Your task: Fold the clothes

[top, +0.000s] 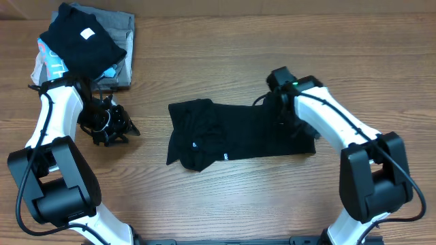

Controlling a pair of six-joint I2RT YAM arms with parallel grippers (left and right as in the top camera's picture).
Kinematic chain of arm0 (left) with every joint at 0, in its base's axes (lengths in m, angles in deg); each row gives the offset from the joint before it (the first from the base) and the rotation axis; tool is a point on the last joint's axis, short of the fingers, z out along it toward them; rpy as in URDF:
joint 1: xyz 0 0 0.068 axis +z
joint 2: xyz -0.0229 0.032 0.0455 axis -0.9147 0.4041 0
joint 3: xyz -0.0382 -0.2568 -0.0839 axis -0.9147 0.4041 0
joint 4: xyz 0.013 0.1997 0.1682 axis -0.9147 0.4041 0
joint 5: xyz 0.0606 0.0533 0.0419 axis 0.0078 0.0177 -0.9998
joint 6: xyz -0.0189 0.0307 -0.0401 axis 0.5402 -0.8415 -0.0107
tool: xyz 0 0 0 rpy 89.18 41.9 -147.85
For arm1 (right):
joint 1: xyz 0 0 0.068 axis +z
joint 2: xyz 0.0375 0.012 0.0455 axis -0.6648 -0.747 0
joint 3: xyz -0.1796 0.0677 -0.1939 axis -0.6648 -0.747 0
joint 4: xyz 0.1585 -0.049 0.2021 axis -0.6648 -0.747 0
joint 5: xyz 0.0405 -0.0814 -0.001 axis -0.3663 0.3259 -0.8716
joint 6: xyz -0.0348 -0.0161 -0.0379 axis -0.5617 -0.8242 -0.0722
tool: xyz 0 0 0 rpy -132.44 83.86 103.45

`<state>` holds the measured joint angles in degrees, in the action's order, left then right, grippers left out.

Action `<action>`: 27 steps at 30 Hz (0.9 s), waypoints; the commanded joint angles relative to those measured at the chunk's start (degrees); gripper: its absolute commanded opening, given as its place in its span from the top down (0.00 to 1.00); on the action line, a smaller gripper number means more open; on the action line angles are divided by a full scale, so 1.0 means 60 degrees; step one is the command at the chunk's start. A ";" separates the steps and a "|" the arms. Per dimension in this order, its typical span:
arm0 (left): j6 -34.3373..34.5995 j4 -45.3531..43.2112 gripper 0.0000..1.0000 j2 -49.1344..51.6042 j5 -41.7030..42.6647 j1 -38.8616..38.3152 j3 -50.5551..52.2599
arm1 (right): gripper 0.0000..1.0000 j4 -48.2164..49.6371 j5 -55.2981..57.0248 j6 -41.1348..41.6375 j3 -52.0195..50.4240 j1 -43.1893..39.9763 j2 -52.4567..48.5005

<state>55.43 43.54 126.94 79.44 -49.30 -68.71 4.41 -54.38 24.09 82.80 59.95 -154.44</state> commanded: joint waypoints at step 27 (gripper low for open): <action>-0.0109 0.0022 0.58 -0.0069 0.0080 -0.0066 -0.0102 | 0.30 0.2036 -0.3180 -0.3927 -0.0401 0.1231 0.0189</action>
<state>55.43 43.59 126.94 79.44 -49.30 -68.71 16.32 -75.01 1.43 80.70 67.47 -152.13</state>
